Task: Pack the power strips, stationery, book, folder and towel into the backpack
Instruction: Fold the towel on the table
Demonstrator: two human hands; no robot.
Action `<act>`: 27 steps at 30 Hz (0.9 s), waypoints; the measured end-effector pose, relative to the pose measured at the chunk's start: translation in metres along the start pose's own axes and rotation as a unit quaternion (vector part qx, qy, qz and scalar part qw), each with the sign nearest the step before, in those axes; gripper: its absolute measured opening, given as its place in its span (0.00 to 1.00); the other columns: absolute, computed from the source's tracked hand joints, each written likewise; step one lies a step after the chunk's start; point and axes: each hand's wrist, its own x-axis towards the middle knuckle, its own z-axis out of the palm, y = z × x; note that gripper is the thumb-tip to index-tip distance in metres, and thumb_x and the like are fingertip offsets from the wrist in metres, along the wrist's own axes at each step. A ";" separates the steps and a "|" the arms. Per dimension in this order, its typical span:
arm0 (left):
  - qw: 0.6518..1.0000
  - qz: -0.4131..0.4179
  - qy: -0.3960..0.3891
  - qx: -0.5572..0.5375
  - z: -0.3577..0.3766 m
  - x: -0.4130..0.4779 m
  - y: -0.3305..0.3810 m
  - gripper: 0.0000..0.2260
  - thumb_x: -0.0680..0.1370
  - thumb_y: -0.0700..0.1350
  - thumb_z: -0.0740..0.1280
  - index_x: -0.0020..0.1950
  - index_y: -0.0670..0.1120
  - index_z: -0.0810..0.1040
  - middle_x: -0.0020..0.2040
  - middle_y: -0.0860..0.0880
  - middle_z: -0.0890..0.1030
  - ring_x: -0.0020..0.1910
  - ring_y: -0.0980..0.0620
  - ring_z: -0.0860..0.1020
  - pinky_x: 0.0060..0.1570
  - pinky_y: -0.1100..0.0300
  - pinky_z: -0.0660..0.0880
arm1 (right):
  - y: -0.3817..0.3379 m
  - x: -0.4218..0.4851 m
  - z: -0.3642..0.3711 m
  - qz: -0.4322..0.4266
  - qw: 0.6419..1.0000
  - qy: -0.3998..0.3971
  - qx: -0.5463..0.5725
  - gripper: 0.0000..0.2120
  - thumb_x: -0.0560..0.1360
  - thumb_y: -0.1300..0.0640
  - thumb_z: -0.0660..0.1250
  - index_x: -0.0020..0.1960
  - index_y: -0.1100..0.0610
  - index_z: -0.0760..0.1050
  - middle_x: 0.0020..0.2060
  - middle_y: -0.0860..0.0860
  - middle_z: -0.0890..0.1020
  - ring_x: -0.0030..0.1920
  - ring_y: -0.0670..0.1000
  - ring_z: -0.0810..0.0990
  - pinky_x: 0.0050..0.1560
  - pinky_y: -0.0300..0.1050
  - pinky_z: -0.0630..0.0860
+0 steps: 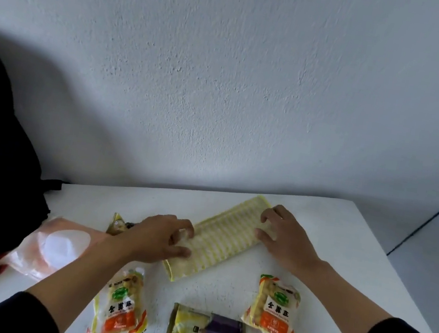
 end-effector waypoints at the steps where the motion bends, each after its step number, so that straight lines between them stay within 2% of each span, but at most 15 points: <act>1: 1.000 -0.002 0.000 -0.017 -0.003 -0.001 0.001 0.15 0.78 0.59 0.71 0.63 0.60 0.76 0.50 0.58 0.77 0.46 0.59 0.78 0.49 0.62 0.76 | -0.004 -0.002 -0.002 -0.016 1.000 0.023 -0.002 0.05 0.79 0.55 0.70 0.52 0.54 0.74 0.47 0.44 0.72 0.44 0.44 0.69 0.44 0.40 0.67; 3: 1.000 -0.006 0.018 -0.021 -0.008 -0.003 0.002 0.13 0.78 0.56 0.72 0.62 0.60 0.77 0.52 0.57 0.77 0.44 0.57 0.80 0.52 0.57 0.79 | -0.021 -0.007 -0.009 -0.052 0.998 0.031 0.022 0.03 0.77 0.59 0.69 0.48 0.52 0.75 0.42 0.43 0.74 0.43 0.45 0.72 0.43 0.41 0.71; 5: 0.998 -0.011 0.043 0.034 -0.009 -0.007 0.004 0.13 0.78 0.57 0.71 0.62 0.61 0.76 0.55 0.55 0.75 0.47 0.56 0.78 0.53 0.56 0.78 | -0.039 -0.013 -0.011 -0.083 0.994 -0.040 0.055 0.02 0.78 0.56 0.68 0.47 0.51 0.76 0.40 0.43 0.76 0.41 0.44 0.74 0.44 0.43 0.75; 7: 0.997 -0.016 0.031 0.070 -0.005 -0.013 0.007 0.14 0.79 0.59 0.70 0.64 0.61 0.74 0.57 0.54 0.74 0.50 0.54 0.77 0.53 0.56 0.77 | -0.056 -0.021 -0.004 -0.099 0.984 -0.137 0.054 0.05 0.80 0.49 0.67 0.52 0.50 0.78 0.45 0.44 0.77 0.47 0.44 0.75 0.51 0.45 0.76; 9: 0.996 -0.013 -0.009 0.092 0.000 -0.018 0.012 0.16 0.79 0.59 0.69 0.65 0.62 0.72 0.57 0.53 0.75 0.51 0.53 0.77 0.53 0.55 0.77 | -0.065 -0.028 0.007 -0.097 0.978 -0.184 0.022 0.12 0.81 0.43 0.65 0.59 0.48 0.78 0.54 0.46 0.77 0.57 0.47 0.74 0.58 0.46 0.74; 12: 0.998 -0.016 -0.046 0.029 0.004 -0.024 0.017 0.16 0.79 0.56 0.72 0.63 0.60 0.73 0.53 0.52 0.81 0.47 0.53 0.81 0.52 0.55 0.80 | -0.069 -0.033 0.015 -0.120 0.980 -0.151 -0.054 0.16 0.82 0.46 0.64 0.66 0.51 0.76 0.63 0.49 0.76 0.65 0.50 0.72 0.65 0.44 0.69; 14: 0.994 -0.031 -0.089 -0.054 0.004 -0.028 0.021 0.15 0.78 0.54 0.73 0.62 0.57 0.74 0.50 0.51 0.84 0.41 0.55 0.85 0.50 0.56 0.81 | -0.071 -0.036 0.015 -0.123 0.982 -0.120 -0.072 0.14 0.81 0.52 0.64 0.65 0.52 0.77 0.64 0.49 0.76 0.66 0.51 0.72 0.65 0.44 0.70; 17: 0.991 -0.039 -0.101 -0.084 0.003 -0.029 0.024 0.09 0.80 0.53 0.71 0.58 0.54 0.75 0.48 0.49 0.86 0.38 0.55 0.86 0.48 0.58 0.81 | -0.075 -0.039 0.013 -0.058 0.994 -0.092 -0.025 0.10 0.78 0.57 0.64 0.57 0.52 0.80 0.56 0.48 0.78 0.56 0.50 0.77 0.57 0.47 0.76; 19: 0.994 -0.048 -0.054 -0.087 0.000 -0.023 0.024 0.07 0.81 0.53 0.69 0.57 0.54 0.75 0.47 0.49 0.86 0.36 0.56 0.85 0.42 0.60 0.80 | -0.076 -0.037 0.011 0.014 0.996 -0.083 0.035 0.07 0.78 0.57 0.65 0.52 0.52 0.81 0.48 0.48 0.80 0.48 0.49 0.79 0.52 0.47 0.78; 21: 0.992 -0.065 0.022 -0.106 -0.002 -0.012 0.021 0.09 0.81 0.52 0.70 0.58 0.51 0.75 0.45 0.48 0.86 0.37 0.55 0.85 0.40 0.61 0.80 | -0.074 -0.031 0.009 0.065 0.993 -0.057 0.078 0.05 0.78 0.58 0.66 0.48 0.53 0.81 0.44 0.48 0.82 0.45 0.48 0.80 0.50 0.46 0.79; 23: 0.974 -0.107 0.076 -0.183 -0.005 0.001 0.019 0.12 0.80 0.48 0.72 0.60 0.47 0.74 0.44 0.46 0.87 0.40 0.50 0.86 0.45 0.55 0.83 | -0.073 -0.023 0.008 0.112 0.985 -0.040 0.125 0.04 0.77 0.57 0.68 0.47 0.55 0.82 0.43 0.49 0.84 0.45 0.49 0.82 0.48 0.43 0.79; 25: 0.948 -0.164 0.078 -0.263 -0.007 0.013 0.018 0.16 0.79 0.47 0.74 0.62 0.45 0.72 0.47 0.43 0.86 0.43 0.47 0.86 0.48 0.54 0.83 | -0.072 -0.012 0.011 0.151 0.975 -0.041 0.159 0.04 0.77 0.55 0.70 0.47 0.56 0.81 0.43 0.51 0.84 0.44 0.50 0.83 0.45 0.40 0.78; 27: 0.935 -0.203 0.074 -0.281 -0.006 0.024 0.017 0.16 0.78 0.47 0.75 0.59 0.45 0.72 0.52 0.43 0.85 0.44 0.48 0.86 0.49 0.54 0.82 | -0.074 -0.001 0.015 0.197 0.960 -0.053 0.191 0.10 0.77 0.51 0.72 0.49 0.59 0.80 0.43 0.54 0.85 0.41 0.53 0.84 0.42 0.44 0.81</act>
